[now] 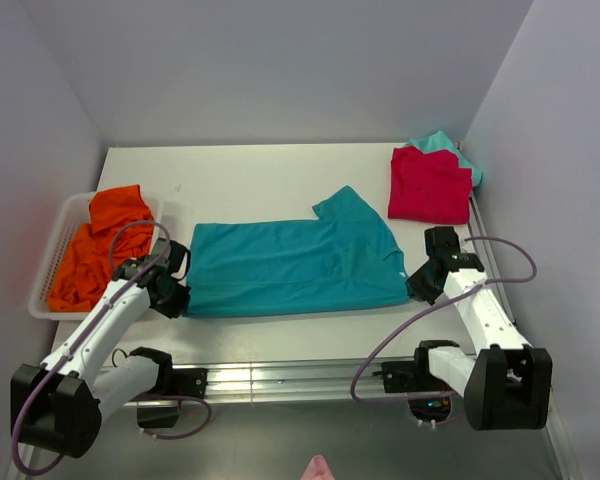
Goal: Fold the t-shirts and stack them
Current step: Fold the tshirt
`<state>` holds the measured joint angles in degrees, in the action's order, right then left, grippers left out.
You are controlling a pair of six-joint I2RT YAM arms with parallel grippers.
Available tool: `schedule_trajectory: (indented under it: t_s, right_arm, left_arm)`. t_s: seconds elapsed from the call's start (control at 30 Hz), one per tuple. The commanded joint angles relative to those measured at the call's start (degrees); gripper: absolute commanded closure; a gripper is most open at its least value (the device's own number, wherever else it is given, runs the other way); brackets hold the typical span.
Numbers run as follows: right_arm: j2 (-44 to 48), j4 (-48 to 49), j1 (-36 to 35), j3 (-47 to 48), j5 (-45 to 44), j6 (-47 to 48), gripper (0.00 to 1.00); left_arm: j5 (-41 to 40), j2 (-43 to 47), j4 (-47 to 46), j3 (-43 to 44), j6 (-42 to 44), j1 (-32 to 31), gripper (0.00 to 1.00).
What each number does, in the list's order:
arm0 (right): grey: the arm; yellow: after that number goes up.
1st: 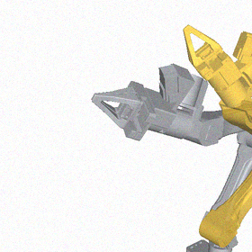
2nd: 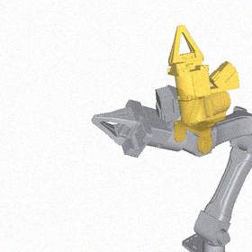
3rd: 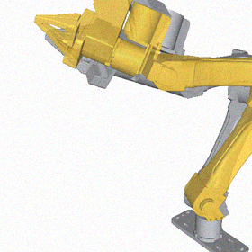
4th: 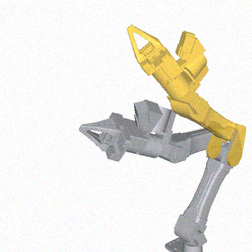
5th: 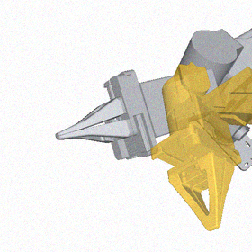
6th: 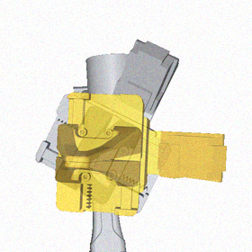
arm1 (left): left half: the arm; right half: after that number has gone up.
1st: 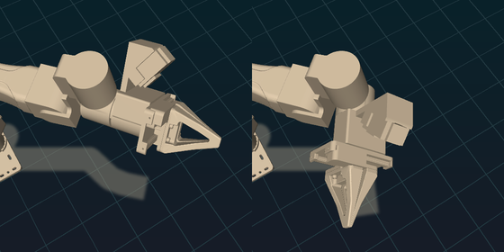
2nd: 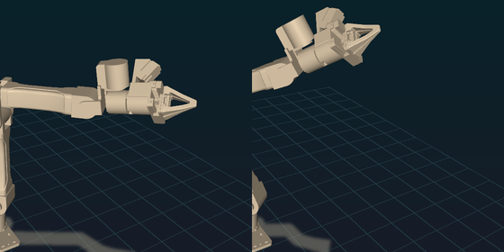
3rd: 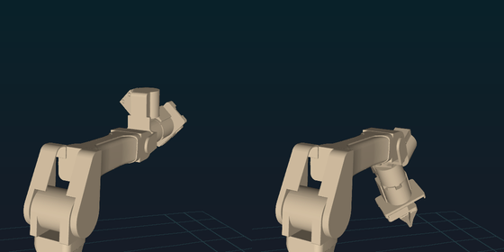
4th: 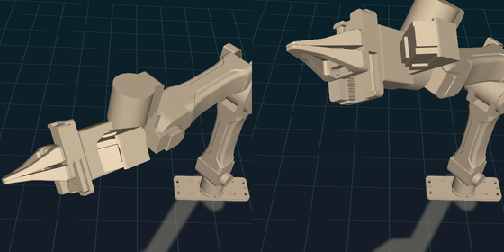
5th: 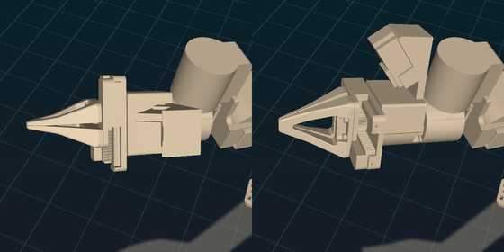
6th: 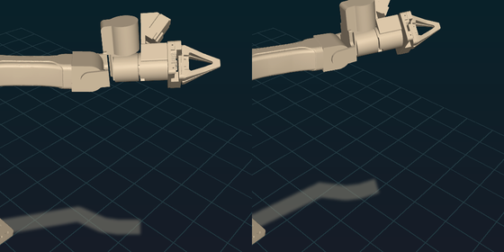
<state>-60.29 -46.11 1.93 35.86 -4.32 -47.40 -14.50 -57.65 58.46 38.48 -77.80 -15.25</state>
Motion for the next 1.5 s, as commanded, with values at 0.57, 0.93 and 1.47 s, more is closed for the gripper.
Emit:
schedule_trajectory:
  t_s: [0.57,0.93,1.47]
  right_arm:
    - [-7.45,-3.22,0.26,27.13,7.45,0.19,0.2]
    - [-56.74,-11.71,-3.87,92.11,10.55,6.0,0.21]
    - [-76.82,-7.51,-9.4,97.48,15.83,2.84,0.26]
  left_arm:
    - [1.4,-16.92,-4.13,28.45,12.56,2.76,0.22]
    - [13.26,-46.66,-13.8,57.21,24.62,10.94,0.29]
    - [22.41,-58.89,-21.19,60.05,29.98,14.28,0.32]
